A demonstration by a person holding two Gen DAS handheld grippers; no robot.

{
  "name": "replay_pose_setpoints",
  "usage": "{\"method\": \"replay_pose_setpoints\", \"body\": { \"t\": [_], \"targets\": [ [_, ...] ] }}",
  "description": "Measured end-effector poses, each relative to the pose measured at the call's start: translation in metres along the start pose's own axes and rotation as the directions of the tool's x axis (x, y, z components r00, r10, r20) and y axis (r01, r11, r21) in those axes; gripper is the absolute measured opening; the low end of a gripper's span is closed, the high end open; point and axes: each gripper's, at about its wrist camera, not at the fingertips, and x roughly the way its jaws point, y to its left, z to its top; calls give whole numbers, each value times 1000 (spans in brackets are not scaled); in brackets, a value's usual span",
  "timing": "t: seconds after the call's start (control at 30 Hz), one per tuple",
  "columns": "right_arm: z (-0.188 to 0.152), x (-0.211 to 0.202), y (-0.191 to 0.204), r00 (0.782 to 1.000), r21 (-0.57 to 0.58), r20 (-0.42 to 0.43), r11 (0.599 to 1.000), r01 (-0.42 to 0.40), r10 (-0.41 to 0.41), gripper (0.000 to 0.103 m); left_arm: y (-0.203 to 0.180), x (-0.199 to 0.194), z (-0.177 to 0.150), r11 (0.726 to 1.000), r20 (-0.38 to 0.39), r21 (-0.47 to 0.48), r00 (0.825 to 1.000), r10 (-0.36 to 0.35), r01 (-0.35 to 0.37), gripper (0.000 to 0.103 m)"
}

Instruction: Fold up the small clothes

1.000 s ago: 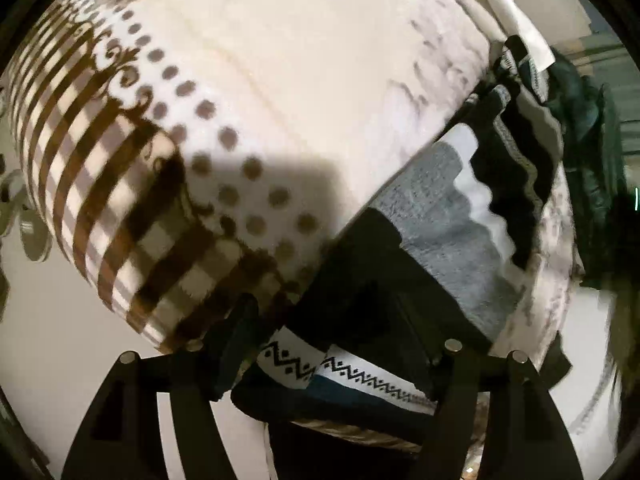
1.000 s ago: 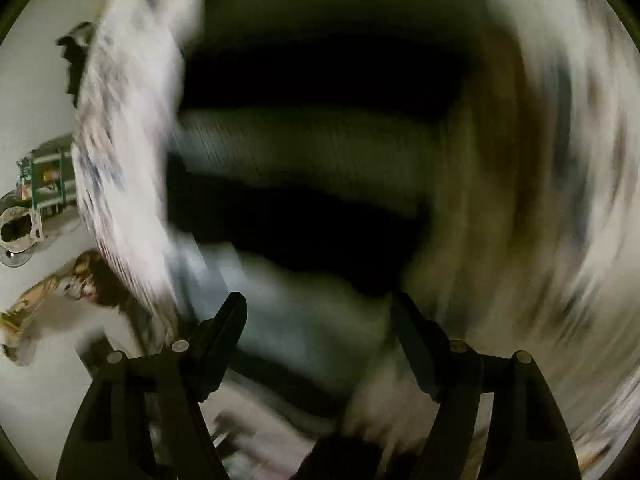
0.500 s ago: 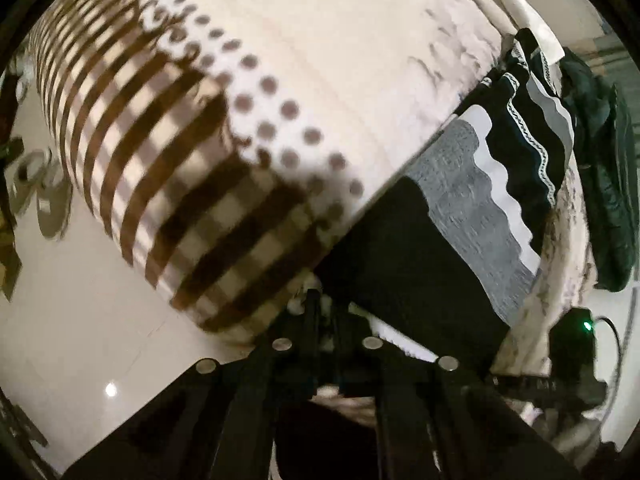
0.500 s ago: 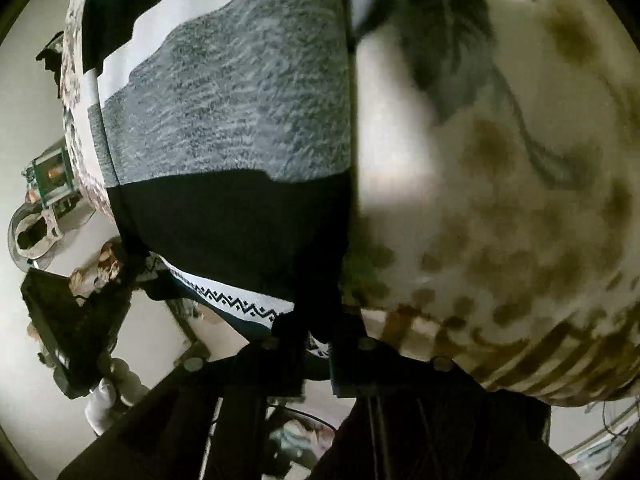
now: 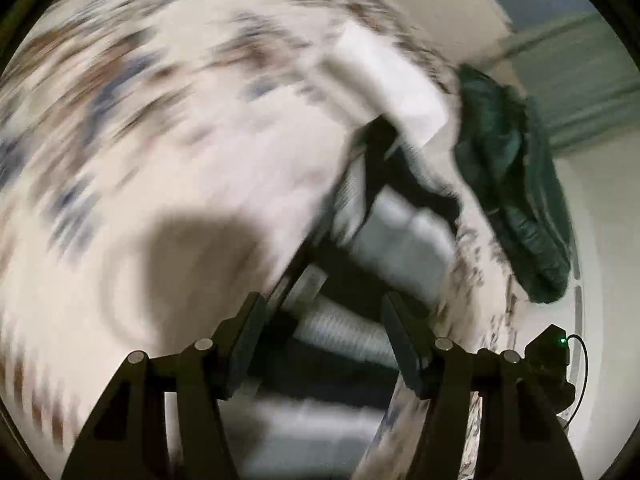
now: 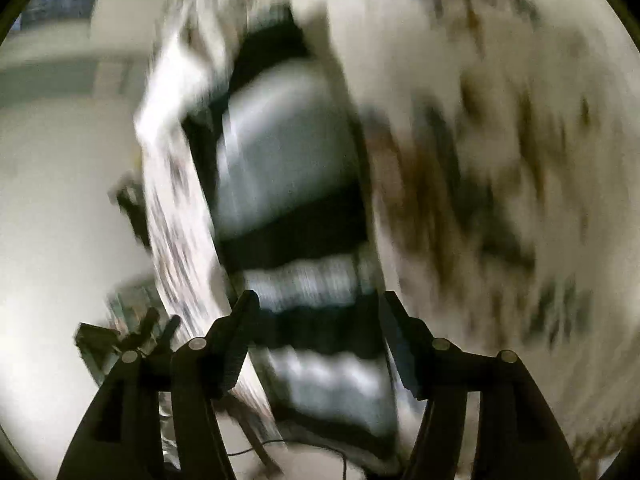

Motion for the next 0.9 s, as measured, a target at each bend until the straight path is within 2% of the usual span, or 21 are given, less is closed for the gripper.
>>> {"method": "replay_pose_setpoints", "body": {
  "t": [0.1, 0.17, 0.23, 0.3, 0.43, 0.53, 0.57, 0.6, 0.63, 0.67, 0.7, 0.73, 0.77, 0.83, 0.87, 0.9],
  "targets": [
    [63, -2, 9, 994, 47, 99, 998, -50, 45, 64, -29, 59, 73, 994, -26, 83, 997, -66, 68, 58],
    [95, 13, 15, 989, 67, 124, 994, -86, 77, 68, -45, 96, 105, 984, -65, 130, 992, -112, 120, 58],
    [130, 28, 19, 986, 62, 132, 992, -112, 103, 81, -50, 135, 132, 973, -118, 169, 983, -139, 158, 58],
    [156, 52, 23, 986, 58, 116, 990, -125, 117, 82, -47, 163, 147, 962, -181, 183, 969, -171, 204, 58],
    [192, 91, 24, 985, 76, 39, 982, -172, 169, 82, -32, 213, 160, 948, -314, 162, 925, -214, 275, 59],
    [206, 123, 33, 982, 83, -8, 979, -187, 188, 82, -27, 221, 163, 930, -336, 112, 894, -296, 350, 59],
    [206, 127, 33, 981, 83, -2, 978, -192, 192, 80, -27, 219, 164, 925, -319, 106, 894, -316, 365, 57],
    [205, 126, 35, 978, 71, 14, 975, -209, 209, 54, -26, 214, 165, 920, -288, 114, 899, -331, 376, 40],
    [204, 123, 36, 979, 59, 35, 978, -201, 199, 9, -25, 206, 165, 925, -250, 137, 915, -315, 355, 12],
    [207, 119, 31, 987, 78, 66, 986, -149, 144, 6, -21, 203, 167, 930, -232, 127, 922, -311, 346, 8],
    [209, 116, 25, 986, 103, 96, 984, -142, 133, 6, -12, 201, 170, 928, -214, 79, 915, -342, 365, 7],
    [211, 117, 20, 985, 127, 102, 980, -150, 138, 6, -6, 202, 171, 932, -208, 63, 918, -337, 357, 7],
    [212, 119, 20, 988, 132, 89, 982, -139, 128, 6, -3, 202, 172, 935, -202, 53, 921, -334, 351, 7],
    [212, 123, 25, 990, 114, 66, 985, -129, 122, 9, -6, 202, 171, 931, -232, 66, 913, -336, 360, 8],
    [214, 125, 29, 991, 119, 45, 984, -132, 128, 13, -6, 201, 171, 932, -251, 55, 908, -335, 359, 11],
    [214, 125, 32, 991, 118, 35, 984, -133, 130, 36, -6, 200, 172, 932, -270, 44, 902, -336, 360, 25]
  ]
}}
